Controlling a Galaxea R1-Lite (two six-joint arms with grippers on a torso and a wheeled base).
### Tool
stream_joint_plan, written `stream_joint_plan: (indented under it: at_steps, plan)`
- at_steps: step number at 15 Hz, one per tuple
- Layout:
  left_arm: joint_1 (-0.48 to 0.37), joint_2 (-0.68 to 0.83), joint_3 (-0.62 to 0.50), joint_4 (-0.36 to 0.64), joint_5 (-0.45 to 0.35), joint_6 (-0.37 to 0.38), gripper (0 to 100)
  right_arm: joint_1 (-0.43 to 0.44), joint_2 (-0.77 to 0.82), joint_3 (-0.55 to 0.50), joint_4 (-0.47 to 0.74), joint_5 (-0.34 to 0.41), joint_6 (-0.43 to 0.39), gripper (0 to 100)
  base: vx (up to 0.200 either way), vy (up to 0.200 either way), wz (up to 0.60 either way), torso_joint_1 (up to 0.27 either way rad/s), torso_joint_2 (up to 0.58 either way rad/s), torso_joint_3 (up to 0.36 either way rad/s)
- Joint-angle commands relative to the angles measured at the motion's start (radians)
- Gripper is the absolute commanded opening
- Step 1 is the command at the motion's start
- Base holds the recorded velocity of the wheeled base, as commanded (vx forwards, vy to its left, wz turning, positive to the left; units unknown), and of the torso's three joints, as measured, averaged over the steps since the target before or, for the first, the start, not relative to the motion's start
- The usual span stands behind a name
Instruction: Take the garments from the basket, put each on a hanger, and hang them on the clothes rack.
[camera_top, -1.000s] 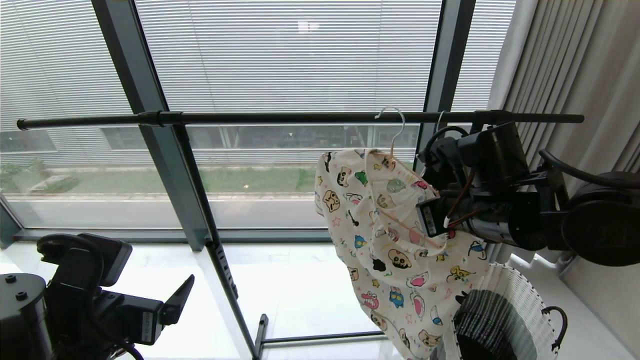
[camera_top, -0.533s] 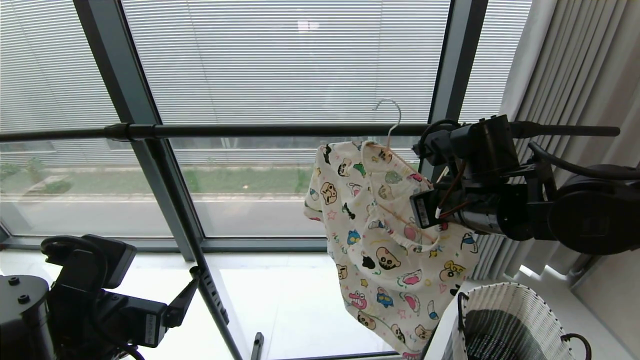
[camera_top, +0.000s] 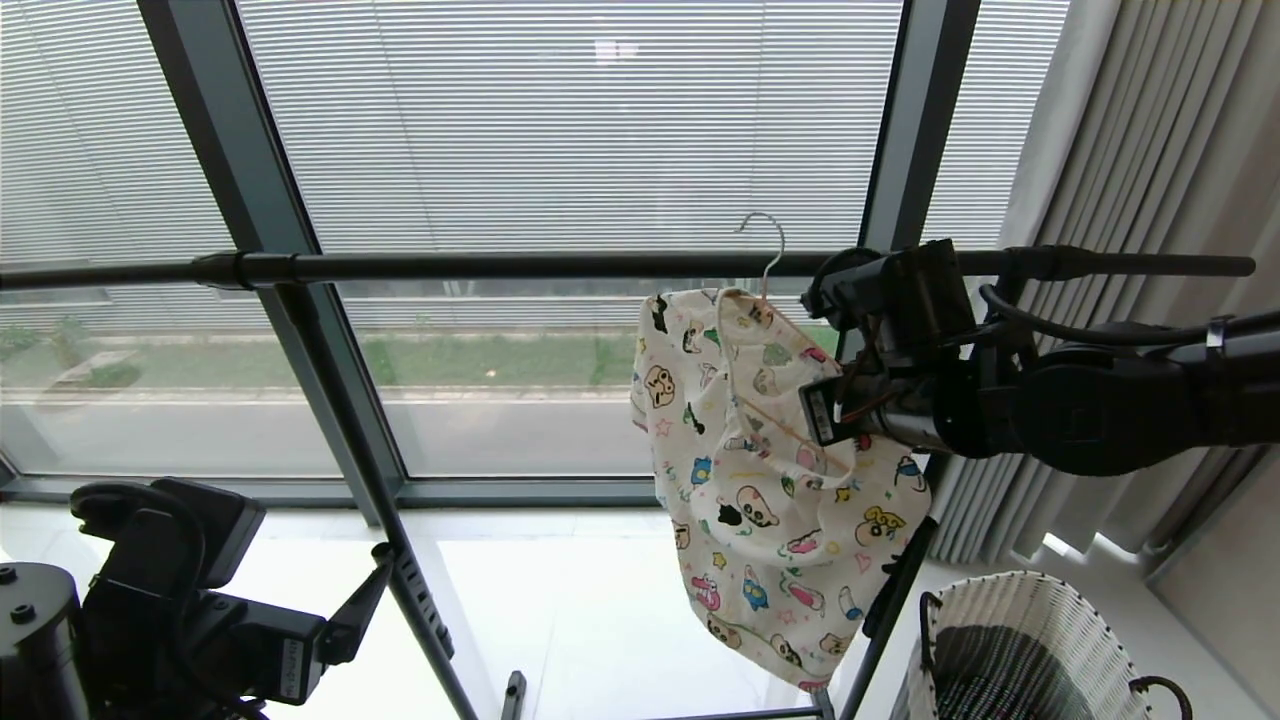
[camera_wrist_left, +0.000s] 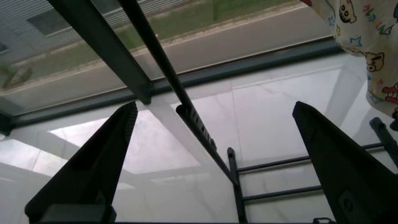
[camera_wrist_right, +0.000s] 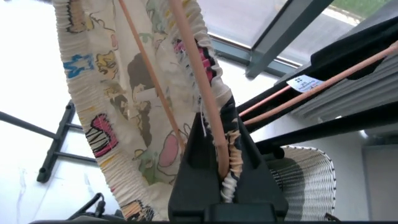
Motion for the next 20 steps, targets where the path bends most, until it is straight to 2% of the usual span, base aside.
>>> stream_joint_plan:
  at_steps: [1, 5, 15, 16, 20]
  plan:
    - [0.000, -0.040, 0.013, 0.000, 0.001, 0.038, 100, -0.006, 0.071, -0.057, 0.025, 0.000, 0.001, 0, 0.000, 0.000, 0.00, 0.000, 0.00, 0.000]
    - [0.000, -0.051, 0.007, 0.001, 0.003, 0.058, 100, -0.006, 0.143, -0.134, 0.048, 0.000, 0.006, 0, 0.000, 0.000, 0.00, 0.000, 0.00, 0.000]
    - [0.000, -0.061, 0.012, 0.001, 0.004, 0.061, 100, -0.001, 0.150, -0.138, 0.059, 0.000, 0.057, 0, 0.000, 0.000, 0.00, 0.000, 0.00, 0.000]
    - [0.000, -0.061, 0.013, 0.001, 0.004, 0.059, 100, 0.000, 0.140, -0.140, 0.082, 0.000, 0.077, 100, 0.000, 0.000, 0.00, 0.000, 0.00, 0.000]
    - [0.003, -0.098, 0.013, 0.001, 0.004, 0.050, 100, 0.017, 0.005, -0.131, 0.126, 0.000, 0.121, 100, 0.000, 0.000, 0.00, 0.000, 0.00, 0.000]
